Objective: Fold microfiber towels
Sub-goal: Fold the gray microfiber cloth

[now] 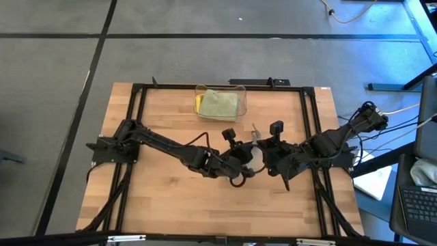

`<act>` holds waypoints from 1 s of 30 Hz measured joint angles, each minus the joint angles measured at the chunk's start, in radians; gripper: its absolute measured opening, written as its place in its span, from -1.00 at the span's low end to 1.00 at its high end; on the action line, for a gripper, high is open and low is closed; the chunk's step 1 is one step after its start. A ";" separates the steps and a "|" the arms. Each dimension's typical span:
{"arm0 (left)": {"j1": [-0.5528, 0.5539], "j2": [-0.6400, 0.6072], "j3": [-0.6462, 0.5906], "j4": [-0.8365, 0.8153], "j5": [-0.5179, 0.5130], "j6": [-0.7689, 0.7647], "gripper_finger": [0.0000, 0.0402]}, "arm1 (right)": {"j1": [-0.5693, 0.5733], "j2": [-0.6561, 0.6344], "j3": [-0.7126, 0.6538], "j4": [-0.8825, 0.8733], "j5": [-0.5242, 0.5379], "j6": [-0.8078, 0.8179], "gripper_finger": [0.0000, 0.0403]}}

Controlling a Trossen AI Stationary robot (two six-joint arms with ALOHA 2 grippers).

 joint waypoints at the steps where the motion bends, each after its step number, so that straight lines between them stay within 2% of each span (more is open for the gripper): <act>1: -0.004 0.000 0.000 -0.001 0.000 0.007 -0.98 | 0.000 0.000 0.000 -0.001 -0.011 0.000 -0.93; 7: -0.032 -0.007 0.000 -0.023 0.133 0.126 -1.00 | 0.003 0.000 0.000 -0.010 -0.107 -0.002 -0.83; 13: -0.078 -0.099 0.000 -0.157 0.346 0.114 -1.00 | 0.004 0.000 0.000 -0.031 -0.142 -0.005 -0.54; 17: -0.104 -0.132 0.000 -0.202 0.476 0.111 -1.00 | 0.009 0.000 0.000 0.022 -0.355 -0.004 -0.29; 20: -0.122 -0.156 0.002 -0.258 0.679 0.121 -1.00 | 0.008 0.000 0.000 0.065 -0.526 0.022 -0.10; 23: -0.135 -0.157 0.002 -0.316 0.815 0.138 -1.00 | 0.010 0.003 0.000 0.096 -0.631 0.060 0.07; 26: -0.137 -0.157 0.002 -0.334 0.825 0.153 -1.00 | 0.009 0.020 -0.017 0.166 -0.717 0.085 0.19; 30: -0.137 -0.158 0.002 -0.362 0.789 0.154 -1.00 | 0.009 0.030 -0.149 0.435 -0.834 0.145 0.26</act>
